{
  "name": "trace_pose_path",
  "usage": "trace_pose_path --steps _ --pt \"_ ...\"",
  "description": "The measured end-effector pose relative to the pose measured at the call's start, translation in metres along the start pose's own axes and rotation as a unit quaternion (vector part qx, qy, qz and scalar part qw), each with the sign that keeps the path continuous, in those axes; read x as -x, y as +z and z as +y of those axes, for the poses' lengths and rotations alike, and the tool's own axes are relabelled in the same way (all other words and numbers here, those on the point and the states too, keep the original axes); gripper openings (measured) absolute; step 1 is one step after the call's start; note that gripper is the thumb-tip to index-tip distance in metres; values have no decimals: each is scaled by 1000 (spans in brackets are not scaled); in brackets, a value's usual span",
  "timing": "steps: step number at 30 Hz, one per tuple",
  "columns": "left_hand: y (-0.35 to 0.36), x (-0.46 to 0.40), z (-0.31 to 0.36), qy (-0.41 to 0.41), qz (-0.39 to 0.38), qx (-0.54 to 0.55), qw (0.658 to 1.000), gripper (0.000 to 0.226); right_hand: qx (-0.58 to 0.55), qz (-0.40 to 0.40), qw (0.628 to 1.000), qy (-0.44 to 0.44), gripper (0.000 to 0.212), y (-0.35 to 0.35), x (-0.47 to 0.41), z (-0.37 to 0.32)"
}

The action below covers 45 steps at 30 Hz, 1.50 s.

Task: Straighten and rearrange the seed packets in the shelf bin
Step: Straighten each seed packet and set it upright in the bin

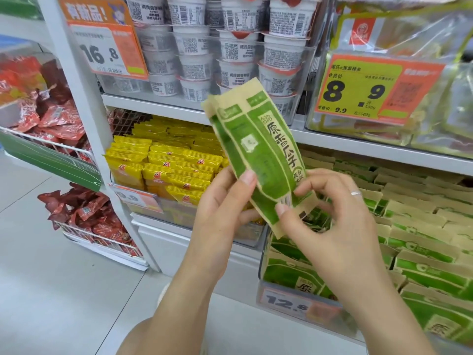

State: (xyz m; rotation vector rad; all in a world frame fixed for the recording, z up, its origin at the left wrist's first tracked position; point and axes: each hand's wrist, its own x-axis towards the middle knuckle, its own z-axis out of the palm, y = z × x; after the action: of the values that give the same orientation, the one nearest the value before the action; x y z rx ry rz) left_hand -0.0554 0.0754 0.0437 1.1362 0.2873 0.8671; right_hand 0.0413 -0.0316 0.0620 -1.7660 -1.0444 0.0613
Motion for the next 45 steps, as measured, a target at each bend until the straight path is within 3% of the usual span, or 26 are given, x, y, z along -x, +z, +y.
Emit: trace_pose_path --steps 4,7,10,18,22,26,29,33,40,45 --pt "1 0 -1 10 32 -11 999 28 61 6 997 -42 37 3 3 -2" --pt "-4 0 2 -19 27 -20 999 30 -69 12 997 41 43 -1 1 -8" --pt "-7 1 4 -63 -22 -40 997 33 -232 20 966 113 46 -11 -5 -9" --pt "-8 2 3 -92 -88 -57 990 27 -331 25 927 175 19 -19 -10 -8" --pt "-5 -1 2 -74 -74 -60 993 26 -321 35 929 181 22 -13 -9 -7" --pt "-5 -2 1 19 -15 -125 992 41 -299 41 938 169 20 -7 -7 -8" --pt "-3 3 4 64 16 -216 974 17 -294 28 942 159 19 -1 -4 -9" --pt "-1 4 4 100 71 -394 911 38 -272 11 951 145 18 4 -1 -10" --pt "-7 0 -10 161 121 -451 869 26 -233 -24 964 128 12 10 1 -11" --pt "-6 1 -14 173 111 -456 866 21 -248 -22 959 137 13 9 -1 -13"
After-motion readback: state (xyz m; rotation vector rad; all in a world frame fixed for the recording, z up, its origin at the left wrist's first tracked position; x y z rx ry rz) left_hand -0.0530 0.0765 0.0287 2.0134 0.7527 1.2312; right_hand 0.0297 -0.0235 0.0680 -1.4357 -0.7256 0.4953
